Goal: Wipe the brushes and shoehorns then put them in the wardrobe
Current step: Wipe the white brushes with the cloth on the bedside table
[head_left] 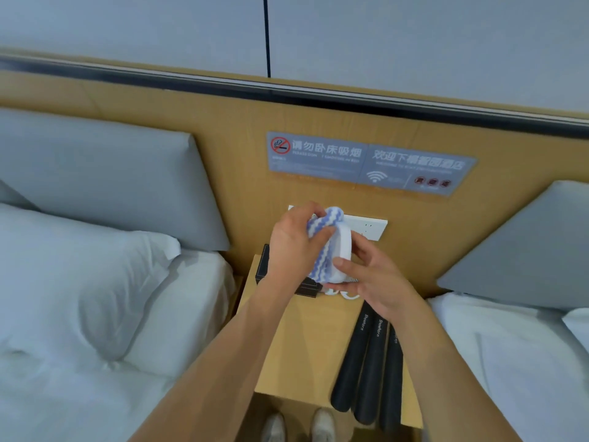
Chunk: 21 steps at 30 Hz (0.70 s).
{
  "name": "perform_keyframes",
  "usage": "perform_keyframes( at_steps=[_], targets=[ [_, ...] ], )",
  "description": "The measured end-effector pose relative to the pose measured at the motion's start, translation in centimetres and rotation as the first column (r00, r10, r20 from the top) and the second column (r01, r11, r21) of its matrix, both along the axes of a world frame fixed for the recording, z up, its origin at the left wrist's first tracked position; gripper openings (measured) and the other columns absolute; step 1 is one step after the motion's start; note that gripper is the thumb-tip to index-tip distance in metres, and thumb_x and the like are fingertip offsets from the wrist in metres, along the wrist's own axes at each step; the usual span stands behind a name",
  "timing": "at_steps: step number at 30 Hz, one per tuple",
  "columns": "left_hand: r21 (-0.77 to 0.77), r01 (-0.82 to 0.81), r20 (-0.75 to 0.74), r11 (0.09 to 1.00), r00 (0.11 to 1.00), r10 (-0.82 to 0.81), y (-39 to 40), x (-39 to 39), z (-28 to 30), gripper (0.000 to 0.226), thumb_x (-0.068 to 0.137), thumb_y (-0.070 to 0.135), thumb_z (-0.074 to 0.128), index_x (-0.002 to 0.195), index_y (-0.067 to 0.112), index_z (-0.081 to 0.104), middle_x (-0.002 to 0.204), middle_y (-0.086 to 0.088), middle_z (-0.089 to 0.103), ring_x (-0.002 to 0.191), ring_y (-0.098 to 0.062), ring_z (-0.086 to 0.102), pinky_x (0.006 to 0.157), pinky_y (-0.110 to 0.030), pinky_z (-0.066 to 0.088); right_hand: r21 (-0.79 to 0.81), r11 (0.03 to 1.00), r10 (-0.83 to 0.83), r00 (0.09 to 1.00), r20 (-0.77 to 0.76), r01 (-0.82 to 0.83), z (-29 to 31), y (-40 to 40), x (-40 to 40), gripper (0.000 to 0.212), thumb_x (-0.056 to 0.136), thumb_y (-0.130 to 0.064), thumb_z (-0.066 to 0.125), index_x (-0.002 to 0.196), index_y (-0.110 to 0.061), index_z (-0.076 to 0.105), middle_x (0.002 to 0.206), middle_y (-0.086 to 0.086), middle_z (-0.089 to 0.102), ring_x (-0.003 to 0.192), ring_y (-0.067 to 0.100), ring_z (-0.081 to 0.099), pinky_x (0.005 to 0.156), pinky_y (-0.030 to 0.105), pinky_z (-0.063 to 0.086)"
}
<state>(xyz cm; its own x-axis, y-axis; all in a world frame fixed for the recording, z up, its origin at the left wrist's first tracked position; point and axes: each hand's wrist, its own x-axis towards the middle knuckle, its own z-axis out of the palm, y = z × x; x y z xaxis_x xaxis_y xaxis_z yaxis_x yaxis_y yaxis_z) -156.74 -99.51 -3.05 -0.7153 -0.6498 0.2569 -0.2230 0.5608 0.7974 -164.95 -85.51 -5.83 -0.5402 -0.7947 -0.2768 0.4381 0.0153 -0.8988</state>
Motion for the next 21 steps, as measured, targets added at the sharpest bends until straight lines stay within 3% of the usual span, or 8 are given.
perform_keyframes(
  at_steps=[4, 6, 10, 14, 17, 21],
  targets=[
    [-0.04, -0.024, -0.07, 0.999, 0.997, 0.021, 0.2, 0.5, 1.2, 0.02, 0.088, 0.02, 0.068, 0.108, 0.016, 0.068, 0.098, -0.004, 0.066, 0.085, -0.019, 0.061, 0.076, -0.037, 0.05, -0.088, 0.995, 0.048, 0.997, 0.067, -0.042, 1.2, 0.2, -0.5, 0.045, 0.095, -0.025, 0.06, 0.14, -0.024, 0.055, 0.139, 0.015, 0.059, 0.124, 0.037, 0.06, 0.091, 0.06, 0.054],
    [-0.074, -0.048, -0.112, 0.996, 0.993, 0.04, 0.1, 0.5, 2.0, 0.02, 0.088, 0.019, 0.069, 0.108, 0.014, 0.071, 0.097, -0.006, 0.066, 0.084, -0.02, 0.062, 0.075, -0.038, 0.051, -0.1, 0.995, 0.034, 0.997, 0.073, -0.027, 1.9, 0.0, -0.7, 0.039, 0.1, -0.019, 0.055, 0.138, -0.026, 0.057, 0.136, 0.019, 0.06, 0.121, 0.041, 0.061, 0.086, 0.058, 0.056],
    [-0.193, -0.011, -0.16, 0.981, 0.987, -0.02, 0.4, 0.9, 2.8, 0.023, 0.087, 0.012, 0.072, 0.109, 0.007, 0.074, 0.089, -0.011, 0.064, 0.076, -0.022, 0.061, 0.067, -0.033, 0.05, -0.131, 0.991, -0.011, 0.997, 0.081, 0.022, 2.4, -0.2, -0.9, 0.041, 0.101, -0.004, 0.052, 0.136, -0.025, 0.06, 0.126, 0.022, 0.067, 0.111, 0.044, 0.066, 0.075, 0.053, 0.06],
    [-0.327, 0.088, -0.13, 0.941, 0.982, -0.137, -0.3, 1.5, 3.6, 0.021, 0.092, 0.01, 0.065, 0.112, 0.005, 0.072, 0.09, -0.004, 0.059, 0.075, -0.012, 0.053, 0.064, -0.008, 0.035, -0.168, 0.985, -0.017, 0.995, 0.1, 0.034, 3.1, 0.0, -1.0, 0.039, 0.1, -0.004, 0.052, 0.131, -0.025, 0.064, 0.125, 0.021, 0.068, 0.109, 0.044, 0.067, 0.073, 0.051, 0.061],
    [-0.372, 0.089, -0.137, 0.924, 0.979, -0.15, -0.4, 1.8, 4.1, 0.019, 0.092, 0.008, 0.064, 0.108, 0.004, 0.072, 0.088, 0.003, 0.052, 0.073, -0.01, 0.05, 0.062, -0.008, 0.033, -0.199, 0.98, -0.001, 0.993, 0.115, 0.024, 3.3, -0.1, -0.8, 0.038, 0.098, -0.005, 0.054, 0.129, -0.024, 0.066, 0.127, 0.021, 0.067, 0.11, 0.045, 0.067, 0.073, 0.051, 0.06],
    [-0.414, 0.061, -0.128, 0.908, 0.984, -0.125, -0.3, 2.1, 4.3, 0.015, 0.089, 0.008, 0.067, 0.102, 0.003, 0.073, 0.086, -0.002, 0.055, 0.071, -0.009, 0.048, 0.06, -0.006, 0.029, -0.199, 0.979, -0.011, 0.994, 0.109, 0.033, 3.8, -0.3, -0.5, 0.038, 0.094, -0.007, 0.056, 0.127, -0.024, 0.067, 0.127, 0.02, 0.067, 0.11, 0.045, 0.067, 0.073, 0.053, 0.06]
  ],
)
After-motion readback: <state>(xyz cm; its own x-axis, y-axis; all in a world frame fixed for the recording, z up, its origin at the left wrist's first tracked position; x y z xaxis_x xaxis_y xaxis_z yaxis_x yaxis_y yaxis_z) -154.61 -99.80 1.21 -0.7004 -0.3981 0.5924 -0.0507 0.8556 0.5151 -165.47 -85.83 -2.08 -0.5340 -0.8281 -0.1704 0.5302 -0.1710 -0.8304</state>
